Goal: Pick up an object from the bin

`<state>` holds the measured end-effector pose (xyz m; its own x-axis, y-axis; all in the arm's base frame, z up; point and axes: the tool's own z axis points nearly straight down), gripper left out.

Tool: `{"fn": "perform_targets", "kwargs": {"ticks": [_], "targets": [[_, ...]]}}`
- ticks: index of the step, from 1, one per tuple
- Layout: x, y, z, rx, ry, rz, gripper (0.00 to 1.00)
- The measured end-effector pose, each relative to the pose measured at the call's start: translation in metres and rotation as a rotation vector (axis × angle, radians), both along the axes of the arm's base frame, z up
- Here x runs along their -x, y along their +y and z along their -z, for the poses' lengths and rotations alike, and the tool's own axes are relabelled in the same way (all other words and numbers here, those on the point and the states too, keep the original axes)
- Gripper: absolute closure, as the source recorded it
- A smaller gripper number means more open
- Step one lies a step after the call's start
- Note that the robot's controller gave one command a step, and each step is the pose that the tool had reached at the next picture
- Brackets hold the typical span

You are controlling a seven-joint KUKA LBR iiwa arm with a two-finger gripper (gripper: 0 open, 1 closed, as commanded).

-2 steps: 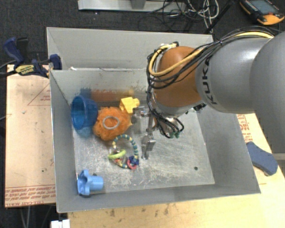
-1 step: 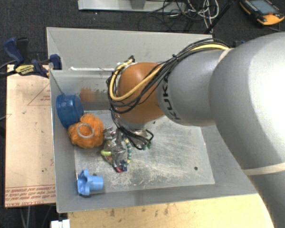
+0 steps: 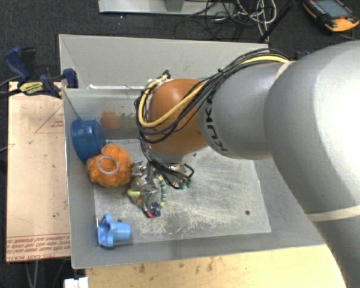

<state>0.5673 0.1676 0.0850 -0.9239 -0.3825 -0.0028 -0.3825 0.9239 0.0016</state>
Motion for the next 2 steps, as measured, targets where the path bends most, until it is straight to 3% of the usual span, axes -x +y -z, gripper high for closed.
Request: {"fn": "perform_targets", "kwargs": {"ticks": [2], "targets": [[0.009,-0.005,-0.047,0.003,0.006,-0.005,1.00]]}}
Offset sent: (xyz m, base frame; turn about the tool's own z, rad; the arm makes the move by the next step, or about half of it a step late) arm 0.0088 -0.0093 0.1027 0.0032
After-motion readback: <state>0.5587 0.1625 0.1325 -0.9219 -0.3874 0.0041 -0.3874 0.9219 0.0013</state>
